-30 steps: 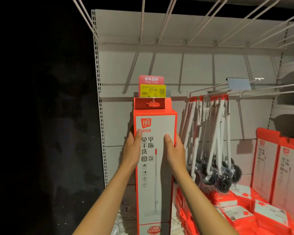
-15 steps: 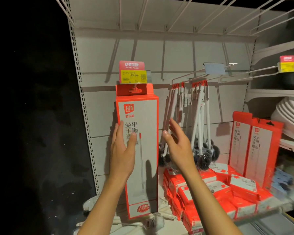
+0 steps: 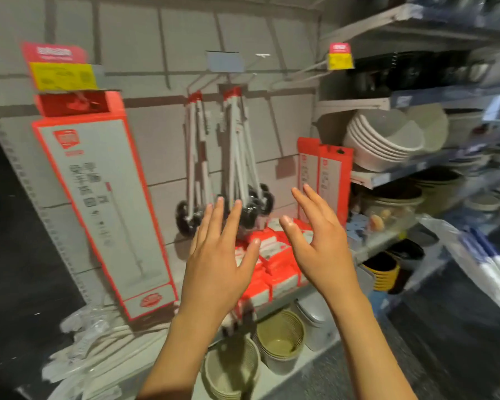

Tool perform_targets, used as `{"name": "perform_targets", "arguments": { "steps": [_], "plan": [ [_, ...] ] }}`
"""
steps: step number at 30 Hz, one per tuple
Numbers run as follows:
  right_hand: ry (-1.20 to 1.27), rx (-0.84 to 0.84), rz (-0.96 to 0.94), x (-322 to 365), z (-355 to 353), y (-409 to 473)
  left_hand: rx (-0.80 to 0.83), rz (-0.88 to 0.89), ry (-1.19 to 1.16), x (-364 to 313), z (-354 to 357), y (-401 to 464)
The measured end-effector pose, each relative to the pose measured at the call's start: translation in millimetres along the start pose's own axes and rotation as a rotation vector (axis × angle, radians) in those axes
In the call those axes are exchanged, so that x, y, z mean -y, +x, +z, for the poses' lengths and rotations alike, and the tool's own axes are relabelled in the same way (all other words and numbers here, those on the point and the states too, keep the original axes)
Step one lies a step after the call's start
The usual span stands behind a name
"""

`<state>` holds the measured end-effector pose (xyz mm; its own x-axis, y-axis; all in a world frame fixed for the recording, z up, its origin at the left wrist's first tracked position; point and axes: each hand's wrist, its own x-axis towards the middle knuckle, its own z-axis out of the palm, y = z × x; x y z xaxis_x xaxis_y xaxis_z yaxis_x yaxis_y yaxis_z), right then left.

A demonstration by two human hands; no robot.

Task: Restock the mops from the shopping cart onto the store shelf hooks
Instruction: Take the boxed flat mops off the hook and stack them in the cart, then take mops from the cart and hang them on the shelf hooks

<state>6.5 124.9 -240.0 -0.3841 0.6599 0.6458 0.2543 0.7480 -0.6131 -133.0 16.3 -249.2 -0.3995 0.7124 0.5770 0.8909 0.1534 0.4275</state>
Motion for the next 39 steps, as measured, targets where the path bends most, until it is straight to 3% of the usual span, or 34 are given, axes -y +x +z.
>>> {"name": "perform_targets", "arguments": {
  "steps": [12, 18, 30, 39],
  "plan": [
    [-0.256, -0.186, 0.326, -122, -215, -140, 0.219, 0.166, -0.217, -203, 141, -61],
    [-0.329, -0.264, 0.509, -157, -295, -210, 0.44, 0.226, -0.362, -291, 199, -103],
    [-0.429, -0.462, 0.789, -219, -400, -283, 0.738, 0.423, -0.494, -417, 312, -134],
    [-0.457, -0.529, 0.944, -319, -464, -278, 0.935, 0.445, -0.561, -505, 443, -118]
  ]
}}
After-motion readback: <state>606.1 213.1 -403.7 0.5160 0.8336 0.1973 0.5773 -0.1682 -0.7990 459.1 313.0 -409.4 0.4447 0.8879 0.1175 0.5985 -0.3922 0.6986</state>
